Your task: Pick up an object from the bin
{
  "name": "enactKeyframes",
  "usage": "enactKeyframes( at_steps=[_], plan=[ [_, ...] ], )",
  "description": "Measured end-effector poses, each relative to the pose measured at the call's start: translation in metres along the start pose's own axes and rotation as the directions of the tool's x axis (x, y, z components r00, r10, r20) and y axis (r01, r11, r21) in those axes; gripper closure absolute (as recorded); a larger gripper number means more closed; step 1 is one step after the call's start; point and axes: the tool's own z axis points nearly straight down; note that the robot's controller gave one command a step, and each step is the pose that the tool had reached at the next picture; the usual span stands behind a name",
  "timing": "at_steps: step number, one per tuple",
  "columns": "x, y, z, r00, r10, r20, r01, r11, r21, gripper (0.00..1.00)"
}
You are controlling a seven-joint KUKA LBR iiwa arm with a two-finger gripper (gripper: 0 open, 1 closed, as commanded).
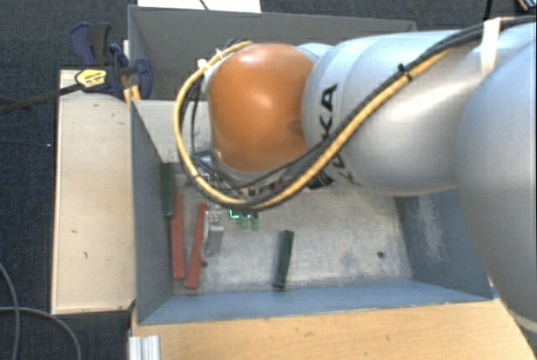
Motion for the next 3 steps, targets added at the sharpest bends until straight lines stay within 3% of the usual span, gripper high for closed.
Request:
enactKeyframes(
  at_steps=[1, 2, 3],
  plan=[
    [-0.069, -0.023, 0.127, 0.865, -0.502, 0.006, 0.502, 0.865, 0.002, 0.0],
    [-0.07, -0.022, 0.126, 0.868, -0.496, 0.008, 0.496, 0.868, 0.001, 1.0],
    [-0.086, -0.015, 0.046, 0.668, -0.744, 0.014, 0.744, 0.668, 0.008, 1.0]
  ],
)
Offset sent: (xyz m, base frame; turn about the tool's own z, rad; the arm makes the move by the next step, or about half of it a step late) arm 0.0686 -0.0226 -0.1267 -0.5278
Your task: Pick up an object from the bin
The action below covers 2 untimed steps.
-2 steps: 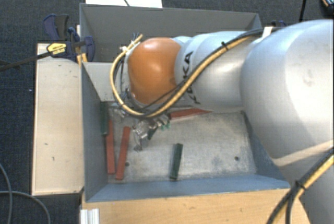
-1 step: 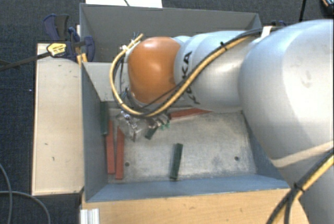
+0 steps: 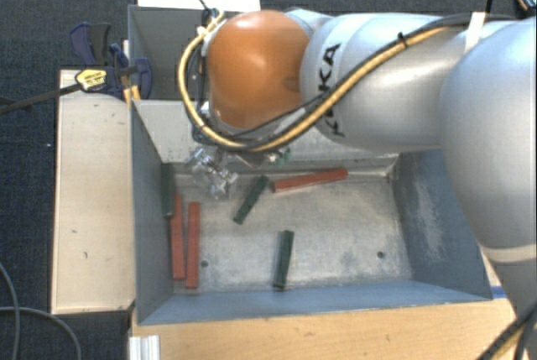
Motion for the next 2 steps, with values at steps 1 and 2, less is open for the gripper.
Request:
enactKeyframes(
  at_steps=[1, 2],
  plan=[
    [0.035, 0.064, 0.013, 0.999, 0.032, -0.011, -0.032, 0.999, -0.007, 1.0],
    [0.075, 0.093, 0.019, 0.995, 0.102, -0.012, -0.103, 0.995, -0.005, 1.0]
  ],
)
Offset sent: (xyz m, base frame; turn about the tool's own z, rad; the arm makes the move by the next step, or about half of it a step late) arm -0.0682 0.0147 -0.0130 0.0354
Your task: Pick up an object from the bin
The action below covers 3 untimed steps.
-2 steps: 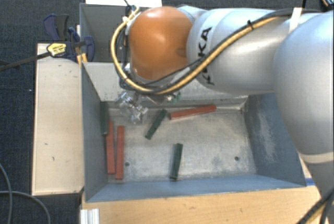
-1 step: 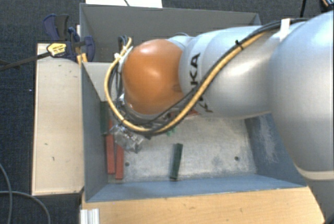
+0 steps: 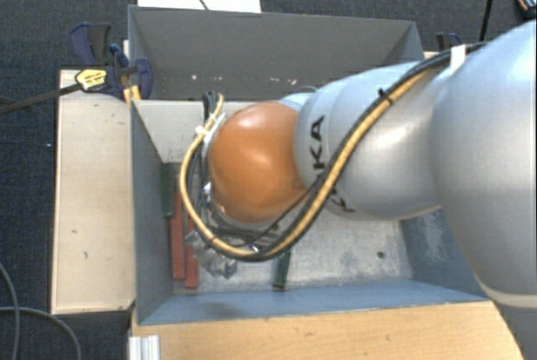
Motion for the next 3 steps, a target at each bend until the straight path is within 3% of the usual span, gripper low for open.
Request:
enactKeyframes(
  at_steps=[1, 2, 3],
  plan=[
    [-0.001, -0.001, 0.0, 1.0, 0.004, 0.003, -0.004, 1.0, 0.001, 0.0],
    [0.001, -0.116, 0.004, 0.999, -0.043, 0.005, 0.043, 0.999, 0.009, 0.0],
    [0.012, -0.169, 0.073, 0.999, 0.051, 0.0, -0.051, 0.999, 0.001, 0.0]
  ],
)
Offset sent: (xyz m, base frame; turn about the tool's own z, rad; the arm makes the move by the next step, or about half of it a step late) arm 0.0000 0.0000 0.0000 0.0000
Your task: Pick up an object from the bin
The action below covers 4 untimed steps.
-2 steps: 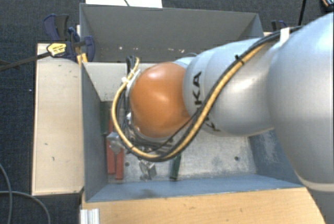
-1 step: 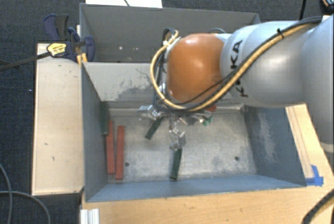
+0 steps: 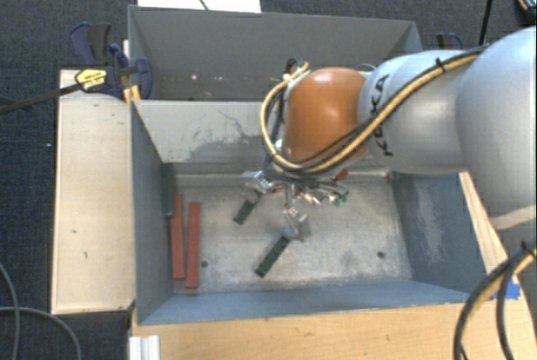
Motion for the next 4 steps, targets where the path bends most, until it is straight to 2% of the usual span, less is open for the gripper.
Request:
enactKeyframes(
  at_steps=[1, 2, 3, 4],
  plan=[
    [-0.004, 0.002, -0.005, 1.0, 0.0, 0.01, 0.0, 1.0, 0.003, 1.0],
    [-0.002, 0.002, -0.003, 1.0, 0.002, 0.005, -0.002, 1.0, 0.001, 0.0],
    [-0.002, 0.002, -0.003, 1.0, 0.006, 0.004, -0.006, 1.0, 0.001, 1.0],
    [0.015, 0.004, -0.16, 0.999, -0.039, 0.01, 0.039, 0.999, 0.006, 1.0]
  ],
)
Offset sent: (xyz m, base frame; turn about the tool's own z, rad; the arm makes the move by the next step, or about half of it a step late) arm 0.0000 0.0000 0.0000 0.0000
